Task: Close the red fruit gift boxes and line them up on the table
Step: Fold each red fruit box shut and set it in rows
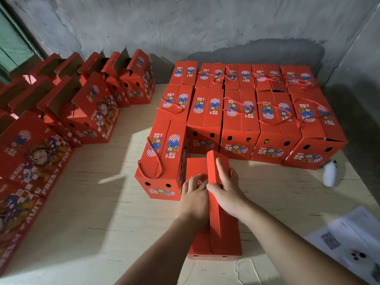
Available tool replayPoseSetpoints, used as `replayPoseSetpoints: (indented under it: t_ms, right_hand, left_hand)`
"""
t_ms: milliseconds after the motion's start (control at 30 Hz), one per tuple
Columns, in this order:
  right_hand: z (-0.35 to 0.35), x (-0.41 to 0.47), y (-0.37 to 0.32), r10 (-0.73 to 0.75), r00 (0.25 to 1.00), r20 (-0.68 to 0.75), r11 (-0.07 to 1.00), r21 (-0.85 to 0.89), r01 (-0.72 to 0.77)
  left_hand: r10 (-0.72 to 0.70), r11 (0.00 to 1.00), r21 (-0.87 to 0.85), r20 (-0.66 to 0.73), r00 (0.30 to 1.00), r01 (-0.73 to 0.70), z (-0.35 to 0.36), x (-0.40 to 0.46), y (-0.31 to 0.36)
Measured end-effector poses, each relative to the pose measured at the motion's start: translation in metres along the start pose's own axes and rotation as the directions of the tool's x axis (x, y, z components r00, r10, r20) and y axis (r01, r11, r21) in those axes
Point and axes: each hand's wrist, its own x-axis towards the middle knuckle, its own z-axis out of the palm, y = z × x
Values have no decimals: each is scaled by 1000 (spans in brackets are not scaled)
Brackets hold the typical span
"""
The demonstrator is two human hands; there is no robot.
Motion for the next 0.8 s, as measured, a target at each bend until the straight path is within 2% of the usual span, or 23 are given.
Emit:
replayPoseSetpoints:
  t_ms: [67,100,167,233,300,433,700,800]
  right_hand:
    - [3,7,-1,11,999,-36,1000,-6,-11]
    - [4,7,-1,14,999,-48,999,-44,-16]
    - [8,4,2,-7,998,-66,975,-224,-8]
    - [16,1,3,-36,995,-94,914,-406,-5]
    - [22,-1,1,-25,990,-137,881,-471,-42]
    - [21,-3,-2,-14,990,-140,866,-496,-57]
    - [27,4,4,-14,979,-202,831,-548,-101]
    - [32,6,13,-75,970,-231,783,-616,-87]
  left_hand:
    - [-51,978,-207,-105,993,28,-2,-3,-5]
    - [-120,944,-324,-162,979,62,-3,-5,-6]
    - [-267,883,-443,-204,942,154,-6,-8,-6]
    - [-267,906,-385,-200,943,175,-6,-7,-5]
    - [-228,932,-326,-188,955,158,-2,-6,-6]
    - [-242,927,-332,-168,956,176,2,-5,-9]
    - [-201,961,-213,-115,973,173,-1,-7,-10]
    - [-237,941,-272,-113,965,199,0,-3,-7]
